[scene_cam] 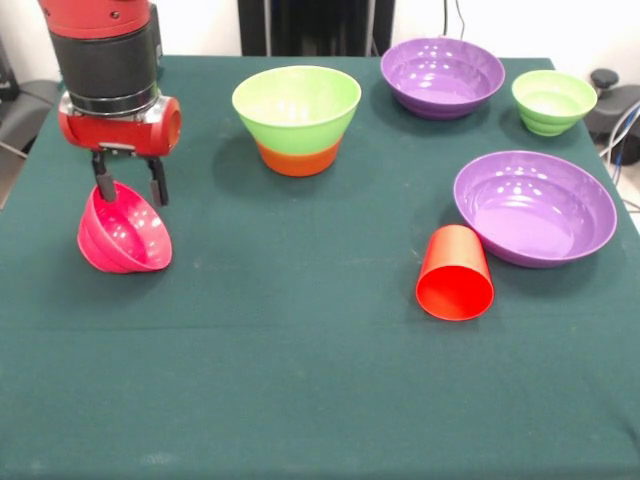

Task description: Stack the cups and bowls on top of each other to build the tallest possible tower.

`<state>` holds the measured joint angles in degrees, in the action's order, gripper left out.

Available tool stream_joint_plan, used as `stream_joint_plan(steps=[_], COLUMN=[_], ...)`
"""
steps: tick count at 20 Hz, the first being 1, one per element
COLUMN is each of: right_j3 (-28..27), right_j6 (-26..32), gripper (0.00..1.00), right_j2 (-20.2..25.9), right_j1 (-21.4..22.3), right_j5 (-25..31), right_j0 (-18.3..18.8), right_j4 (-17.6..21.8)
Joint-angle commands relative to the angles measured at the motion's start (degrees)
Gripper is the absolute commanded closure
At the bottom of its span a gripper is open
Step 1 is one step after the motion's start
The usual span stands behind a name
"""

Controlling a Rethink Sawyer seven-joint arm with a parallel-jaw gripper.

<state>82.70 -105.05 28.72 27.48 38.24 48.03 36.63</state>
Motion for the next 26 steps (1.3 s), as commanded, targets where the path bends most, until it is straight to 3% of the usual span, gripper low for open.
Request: stream_joint_plan(steps=[1,19,26], right_j3=[-6.11,-8.48,-6.56], right_j6=[13.67,15.79,15.24], gripper=[0.00,0.00,0.00], right_j2=[-0.85,0.01,0.07], right_j1=[-5.07,-7.04,-5.59], right_j5=[5.33,5.99,6.74], right_j0=[0.31,1.26,1.60], right_j4=[4.42,4.59,3.62])
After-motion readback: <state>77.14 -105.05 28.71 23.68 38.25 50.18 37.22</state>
